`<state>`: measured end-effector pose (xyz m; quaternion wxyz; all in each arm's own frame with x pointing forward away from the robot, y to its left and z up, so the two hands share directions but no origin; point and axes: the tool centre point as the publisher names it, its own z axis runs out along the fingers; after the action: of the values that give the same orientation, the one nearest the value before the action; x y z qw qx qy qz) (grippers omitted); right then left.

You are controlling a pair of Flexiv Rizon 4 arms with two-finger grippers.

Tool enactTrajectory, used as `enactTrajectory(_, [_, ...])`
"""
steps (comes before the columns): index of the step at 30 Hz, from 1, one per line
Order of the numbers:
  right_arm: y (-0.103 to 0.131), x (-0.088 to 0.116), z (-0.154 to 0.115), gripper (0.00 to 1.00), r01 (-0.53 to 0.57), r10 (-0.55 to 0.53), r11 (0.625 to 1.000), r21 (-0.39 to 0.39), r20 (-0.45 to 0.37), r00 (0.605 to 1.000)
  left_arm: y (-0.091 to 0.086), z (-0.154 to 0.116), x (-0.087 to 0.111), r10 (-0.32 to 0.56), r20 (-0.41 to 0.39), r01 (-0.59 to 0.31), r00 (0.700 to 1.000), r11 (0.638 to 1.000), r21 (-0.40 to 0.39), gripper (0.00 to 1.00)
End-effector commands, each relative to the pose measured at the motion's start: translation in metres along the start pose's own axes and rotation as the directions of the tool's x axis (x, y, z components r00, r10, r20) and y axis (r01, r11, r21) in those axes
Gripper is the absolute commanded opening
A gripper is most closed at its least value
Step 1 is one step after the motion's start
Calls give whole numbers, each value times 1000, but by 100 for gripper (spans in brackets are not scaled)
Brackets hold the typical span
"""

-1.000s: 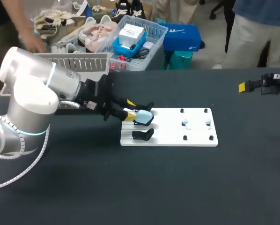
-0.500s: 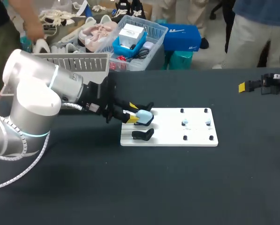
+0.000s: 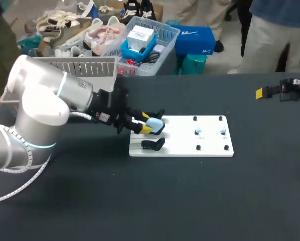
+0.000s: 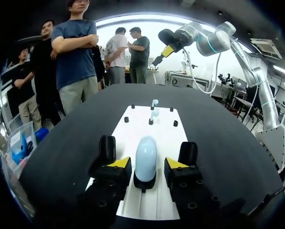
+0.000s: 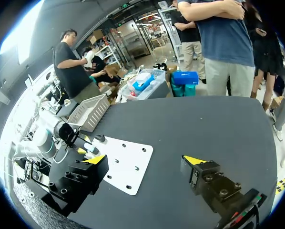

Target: Pick up each earbud case from the left stands, insert the matching earbuds, close the lid, and place the case in the box.

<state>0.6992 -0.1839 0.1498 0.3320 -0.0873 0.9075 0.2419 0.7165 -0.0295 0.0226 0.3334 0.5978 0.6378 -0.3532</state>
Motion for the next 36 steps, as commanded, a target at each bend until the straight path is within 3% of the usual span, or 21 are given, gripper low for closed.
enactTrajectory(1, [-1, 0, 0, 100, 1, -1, 1000, -2, -1, 1000, 2, 4, 1, 0, 0, 0, 1000, 1000, -1, 45])
enactTrajectory(17, [-1, 0, 0, 100, 1, -1, 1000, -2, -1, 1000, 1, 9, 3, 2, -4, -2, 1000, 1000, -3, 43])
enactTrajectory(22, [-1, 0, 0, 100, 1, -1, 1000, -2, -1, 1000, 1, 10, 3, 2, -2, -2, 1000, 1000, -4, 33])
enactTrajectory(29, [-1, 0, 0, 100, 1, -1, 1000, -2, -1, 1000, 1, 10, 2, 5, 0, -5, 1000, 1000, -10, 29])
enactTrajectory(36, [-1, 0, 0, 100, 1, -1, 1000, -2, -1, 1000, 2, 10, 2, 5, 6, -5, 1000, 1000, -18, 11])
